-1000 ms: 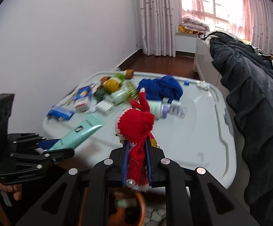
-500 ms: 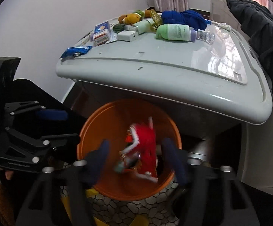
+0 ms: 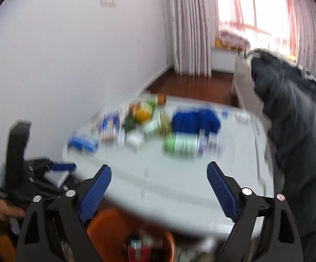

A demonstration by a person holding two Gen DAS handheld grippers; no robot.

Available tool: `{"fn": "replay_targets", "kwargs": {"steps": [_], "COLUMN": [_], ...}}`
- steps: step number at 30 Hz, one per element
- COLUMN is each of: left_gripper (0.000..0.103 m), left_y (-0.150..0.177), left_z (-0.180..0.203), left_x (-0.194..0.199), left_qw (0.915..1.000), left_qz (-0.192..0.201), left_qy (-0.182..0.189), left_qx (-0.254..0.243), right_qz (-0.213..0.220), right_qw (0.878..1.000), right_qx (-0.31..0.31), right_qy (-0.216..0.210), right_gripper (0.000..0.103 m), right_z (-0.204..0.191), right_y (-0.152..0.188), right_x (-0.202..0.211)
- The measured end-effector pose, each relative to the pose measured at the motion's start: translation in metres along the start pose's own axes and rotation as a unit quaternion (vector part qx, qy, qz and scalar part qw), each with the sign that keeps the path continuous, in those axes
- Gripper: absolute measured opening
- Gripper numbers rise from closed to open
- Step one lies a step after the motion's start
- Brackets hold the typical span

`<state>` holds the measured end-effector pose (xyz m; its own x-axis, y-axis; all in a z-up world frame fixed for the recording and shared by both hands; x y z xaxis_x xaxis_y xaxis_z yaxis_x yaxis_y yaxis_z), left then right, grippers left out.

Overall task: Collect trash
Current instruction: 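Drop the teal tube and red ornament into the orange bucket, then grasp the white charger with the left gripper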

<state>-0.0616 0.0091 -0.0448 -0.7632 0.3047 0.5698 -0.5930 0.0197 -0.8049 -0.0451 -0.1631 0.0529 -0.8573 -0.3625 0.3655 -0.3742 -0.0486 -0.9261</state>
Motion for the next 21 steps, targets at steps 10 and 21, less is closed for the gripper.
{"fn": "replay_targets", "kwargs": {"steps": [10,21], "left_gripper": [0.084,0.076], "left_y": [-0.027,-0.019], "left_z": [-0.015,-0.043], "left_x": [-0.114,-0.169], "left_qw": [0.9985,0.9937], "left_qz": [-0.024,-0.05], "left_qy": [-0.023,-0.086], "left_qx": [-0.043,-0.052], "right_qz": [-0.005,-0.006], "right_qw": [0.998,0.998], "right_qx": [-0.06,-0.052], "right_qy": [0.034,0.026], "right_gripper": [0.095,0.096], "right_z": [0.044,0.045], "right_y": [0.03,0.031], "right_x": [-0.037,-0.036]}}
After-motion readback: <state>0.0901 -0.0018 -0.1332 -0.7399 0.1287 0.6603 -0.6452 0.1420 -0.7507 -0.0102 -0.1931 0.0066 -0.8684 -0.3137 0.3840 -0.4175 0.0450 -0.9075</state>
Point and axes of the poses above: each gripper's, at about its wrist camera, not at the fingertips, and x roughly against the way its jaws point, z to its right, y to its underside, the point moved 5 cm from there along -x, roughly the way its jaws point, and after that the axes turned 15 degrees about z, right-handed, at the moved point
